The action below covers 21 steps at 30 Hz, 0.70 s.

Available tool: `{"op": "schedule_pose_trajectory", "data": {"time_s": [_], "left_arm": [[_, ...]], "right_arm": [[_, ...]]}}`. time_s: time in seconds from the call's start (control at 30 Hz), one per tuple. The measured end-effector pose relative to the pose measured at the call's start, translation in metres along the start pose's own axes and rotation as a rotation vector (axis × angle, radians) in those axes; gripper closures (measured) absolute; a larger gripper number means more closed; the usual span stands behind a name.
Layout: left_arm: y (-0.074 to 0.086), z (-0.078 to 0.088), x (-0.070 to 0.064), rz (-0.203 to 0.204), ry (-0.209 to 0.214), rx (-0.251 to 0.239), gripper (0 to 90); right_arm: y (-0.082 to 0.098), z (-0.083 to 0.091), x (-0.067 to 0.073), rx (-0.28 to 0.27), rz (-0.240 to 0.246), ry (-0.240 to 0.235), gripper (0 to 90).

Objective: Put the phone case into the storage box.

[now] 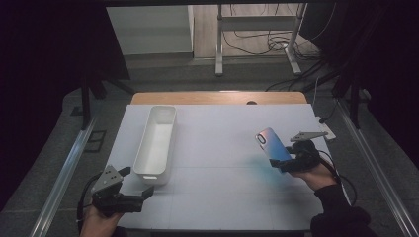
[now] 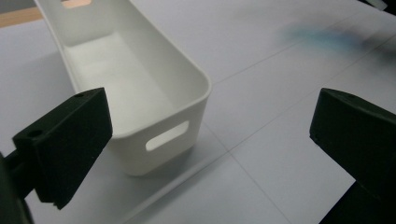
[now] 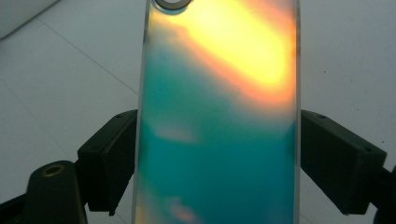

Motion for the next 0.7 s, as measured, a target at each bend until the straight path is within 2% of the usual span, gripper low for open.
{"op": "schedule_pose_trajectory", "data": {"time_s": [0.23,0.43,0.7], "left_arm": [[-0.01,-0.009,-0.002,-0.022,0.057,-0.021,0.0],[-0.017,-0.02,-0.005,-0.048,0.101,-0.021,0.0],[-0.026,-0.03,-0.007,-0.052,0.15,-0.04,0.0]], "right_arm": [[-0.003,0.006,0.005,-0.039,0.004,-0.029,16.9],[-0.005,0.01,0.013,-0.064,0.013,-0.05,16.9],[-0.008,0.014,0.023,-0.098,0.04,-0.085,16.9]]}}
Point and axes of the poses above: each handheld gripper's, and its own axes: z roughly backward along the jaws, y roughly out of its underside, x roughly to its left, the point moved 2 cm from there along -z, roughly forward along the jaws, and after that the axes turned 3 degrees about y, right-handed, at the moved point
